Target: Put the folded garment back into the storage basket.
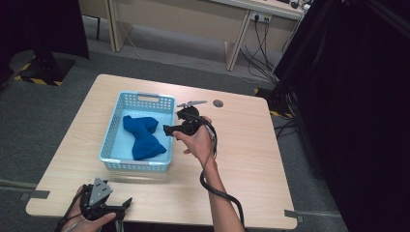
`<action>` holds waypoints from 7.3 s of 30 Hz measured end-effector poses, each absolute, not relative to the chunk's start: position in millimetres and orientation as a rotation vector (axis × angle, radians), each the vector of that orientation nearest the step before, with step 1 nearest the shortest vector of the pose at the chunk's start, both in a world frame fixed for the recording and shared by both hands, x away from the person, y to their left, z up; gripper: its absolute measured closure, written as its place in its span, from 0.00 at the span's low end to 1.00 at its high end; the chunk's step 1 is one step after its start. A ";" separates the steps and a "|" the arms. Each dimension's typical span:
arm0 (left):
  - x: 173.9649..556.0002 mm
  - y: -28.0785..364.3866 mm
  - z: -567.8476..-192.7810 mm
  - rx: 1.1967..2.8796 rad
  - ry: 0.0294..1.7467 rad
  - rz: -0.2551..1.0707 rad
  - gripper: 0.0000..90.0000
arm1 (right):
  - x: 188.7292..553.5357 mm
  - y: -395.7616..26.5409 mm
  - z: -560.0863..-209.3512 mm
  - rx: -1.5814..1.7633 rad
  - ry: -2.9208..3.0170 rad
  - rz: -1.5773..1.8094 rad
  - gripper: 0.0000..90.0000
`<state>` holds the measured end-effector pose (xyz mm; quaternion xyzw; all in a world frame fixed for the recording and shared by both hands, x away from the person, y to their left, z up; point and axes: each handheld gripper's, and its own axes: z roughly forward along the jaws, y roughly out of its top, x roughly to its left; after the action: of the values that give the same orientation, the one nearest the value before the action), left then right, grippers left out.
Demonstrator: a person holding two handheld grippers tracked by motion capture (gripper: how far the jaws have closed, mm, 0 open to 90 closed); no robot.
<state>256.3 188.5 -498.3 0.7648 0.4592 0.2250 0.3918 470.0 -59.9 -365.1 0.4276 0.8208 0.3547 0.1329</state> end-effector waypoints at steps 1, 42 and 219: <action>256.3 188.5 -498.3 1.942 1.166 0.571 0.00 | 469.5 -61.1 -365.0 1.242 2.380 1.029 0.14; 256.3 188.3 -498.4 1.941 1.167 0.572 0.00 | 460.7 -122.7 -393.9 1.355 2.337 0.973 0.14; 256.3 188.0 -498.5 1.938 1.169 0.575 0.00 | 400.3 -226.5 -465.5 1.476 2.333 0.824 0.06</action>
<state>256.3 188.0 -498.5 0.7632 0.4606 0.2265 0.3925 400.3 -226.5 -465.5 0.5080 0.8029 0.2837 0.1299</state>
